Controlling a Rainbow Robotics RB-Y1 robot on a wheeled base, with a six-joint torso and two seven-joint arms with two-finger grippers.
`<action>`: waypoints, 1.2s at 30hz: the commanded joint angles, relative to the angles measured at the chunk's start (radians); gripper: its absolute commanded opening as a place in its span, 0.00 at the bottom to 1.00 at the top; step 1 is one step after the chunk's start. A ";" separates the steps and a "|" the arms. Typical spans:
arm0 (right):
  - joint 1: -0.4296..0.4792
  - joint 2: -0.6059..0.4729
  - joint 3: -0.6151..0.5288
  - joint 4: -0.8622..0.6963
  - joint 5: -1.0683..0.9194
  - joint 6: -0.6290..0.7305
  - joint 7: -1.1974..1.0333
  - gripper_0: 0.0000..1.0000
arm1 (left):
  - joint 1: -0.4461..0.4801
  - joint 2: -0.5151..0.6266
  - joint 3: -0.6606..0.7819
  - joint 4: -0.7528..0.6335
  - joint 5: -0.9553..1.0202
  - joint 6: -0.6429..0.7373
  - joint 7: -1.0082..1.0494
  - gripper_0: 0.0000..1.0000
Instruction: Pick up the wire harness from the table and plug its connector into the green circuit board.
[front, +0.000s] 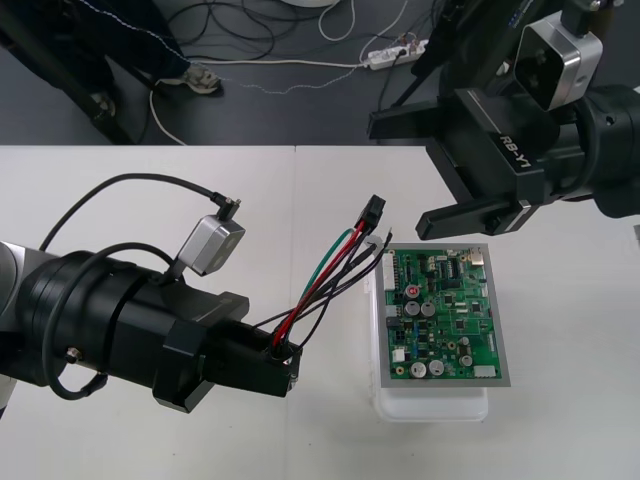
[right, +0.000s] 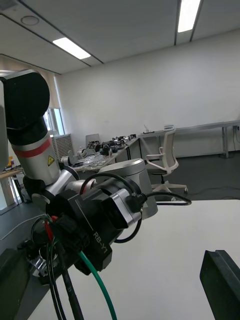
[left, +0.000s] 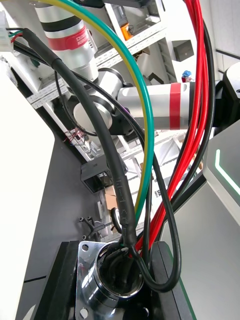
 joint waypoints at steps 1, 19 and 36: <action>-0.053 0.042 0.062 -0.001 -0.024 -0.004 -0.011 1.00 | 0.025 -0.002 -0.013 -0.015 0.022 -0.010 -0.037 0.00; -0.057 0.054 0.079 -0.001 -0.100 -0.004 -0.002 1.00 | 0.026 -0.010 -0.013 -0.015 0.031 -0.007 -0.045 0.00; -0.050 0.053 0.145 -0.001 -0.119 -0.004 0.012 1.00 | 0.025 -0.010 -0.016 -0.015 0.033 -0.006 -0.051 0.00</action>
